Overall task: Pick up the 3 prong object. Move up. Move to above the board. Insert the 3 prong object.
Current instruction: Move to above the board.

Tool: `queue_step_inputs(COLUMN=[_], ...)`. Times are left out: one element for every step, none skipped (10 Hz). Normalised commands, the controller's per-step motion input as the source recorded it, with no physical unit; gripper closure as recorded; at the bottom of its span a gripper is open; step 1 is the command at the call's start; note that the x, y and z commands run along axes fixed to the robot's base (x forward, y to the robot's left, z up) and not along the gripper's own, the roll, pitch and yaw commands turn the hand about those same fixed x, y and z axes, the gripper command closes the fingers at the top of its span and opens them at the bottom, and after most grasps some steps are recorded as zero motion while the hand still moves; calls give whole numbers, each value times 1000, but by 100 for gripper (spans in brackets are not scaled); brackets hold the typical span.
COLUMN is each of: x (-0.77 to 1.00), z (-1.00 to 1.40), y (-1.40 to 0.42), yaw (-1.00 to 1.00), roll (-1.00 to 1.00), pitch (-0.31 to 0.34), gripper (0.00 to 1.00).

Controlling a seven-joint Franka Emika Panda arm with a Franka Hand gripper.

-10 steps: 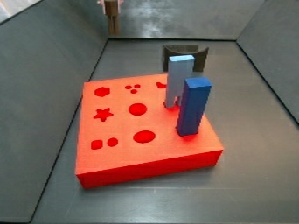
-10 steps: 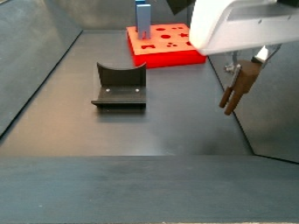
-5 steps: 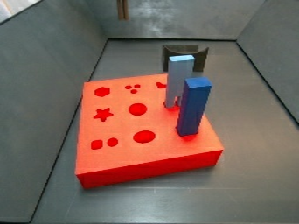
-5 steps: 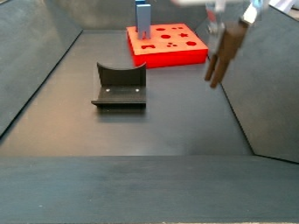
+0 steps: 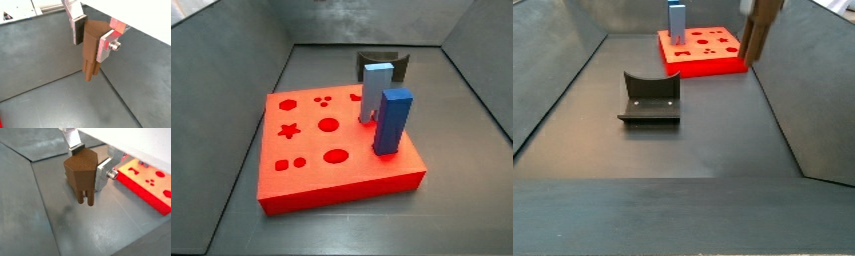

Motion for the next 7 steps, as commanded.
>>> queue_step_inputs(x=[136,77,58,32,133,135,132], z=[840,621,520,298,99,80,85], y=[-47,-30,-22,-14,-1000,-1000,-1000], yaw=[30,32,33,32,-1000,-1000,-1000], roll=[-28,-22,-18,-8,103,118,121], pitch=[81,81,79,79,175,172,175], gripper=[100,100,100,100,100,100,100])
